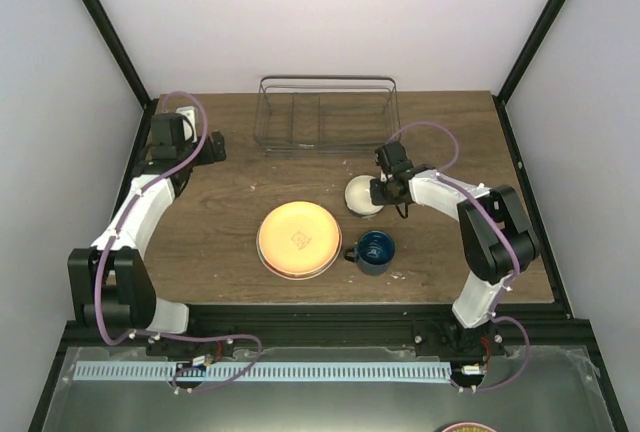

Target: Load the mixed dishes into the dish rack

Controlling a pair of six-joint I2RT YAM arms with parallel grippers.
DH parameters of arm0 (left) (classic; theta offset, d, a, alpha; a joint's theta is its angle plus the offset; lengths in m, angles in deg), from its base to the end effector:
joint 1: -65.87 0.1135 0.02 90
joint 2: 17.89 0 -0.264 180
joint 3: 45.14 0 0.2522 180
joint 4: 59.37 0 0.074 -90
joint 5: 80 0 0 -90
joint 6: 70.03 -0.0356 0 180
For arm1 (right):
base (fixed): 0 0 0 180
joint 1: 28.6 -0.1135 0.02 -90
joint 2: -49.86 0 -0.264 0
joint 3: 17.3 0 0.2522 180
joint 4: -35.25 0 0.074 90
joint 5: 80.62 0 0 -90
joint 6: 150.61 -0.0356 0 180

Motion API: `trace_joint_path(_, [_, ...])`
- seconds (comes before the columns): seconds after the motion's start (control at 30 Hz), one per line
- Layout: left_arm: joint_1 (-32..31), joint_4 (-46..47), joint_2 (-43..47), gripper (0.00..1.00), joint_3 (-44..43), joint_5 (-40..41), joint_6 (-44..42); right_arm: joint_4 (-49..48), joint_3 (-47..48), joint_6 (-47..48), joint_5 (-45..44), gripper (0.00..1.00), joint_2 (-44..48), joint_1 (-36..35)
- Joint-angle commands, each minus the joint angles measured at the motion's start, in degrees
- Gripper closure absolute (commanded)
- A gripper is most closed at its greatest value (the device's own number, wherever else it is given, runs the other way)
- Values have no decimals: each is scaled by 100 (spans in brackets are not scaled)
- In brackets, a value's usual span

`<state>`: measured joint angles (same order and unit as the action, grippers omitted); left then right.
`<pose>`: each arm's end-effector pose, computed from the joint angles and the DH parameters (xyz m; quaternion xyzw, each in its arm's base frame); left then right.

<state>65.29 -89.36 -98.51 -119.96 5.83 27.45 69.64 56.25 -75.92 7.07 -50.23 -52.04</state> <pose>0.3167 -0.0058 0.2844 -0.0370 0.8890 -0.0643 0.4519 0.3172 0.1360 0.1650 -0.0636 0.9657 0.0648 0.2432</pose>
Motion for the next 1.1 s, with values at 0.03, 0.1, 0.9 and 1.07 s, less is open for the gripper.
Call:
trace_joint_path(0.03, [-6, -85, -89, 0, -184, 83, 81, 1109, 305, -445, -1403, 99, 678, 14])
trace_joint_path(0.1, [-7, -138, -142, 0, -288, 178, 140, 1424, 331, -722, -1717, 99, 896, 169])
trace_joint_path(0.9, [-229, -1679, -2707, 0, -3309, -97, -226, 457, -285, -750, -644, 93, 504, 2808])
trace_joint_path(1.07, [-394, -1809, -3208, 0, -3845, -258, -243, 463, -184, -750, -549, 58, 216, 2814])
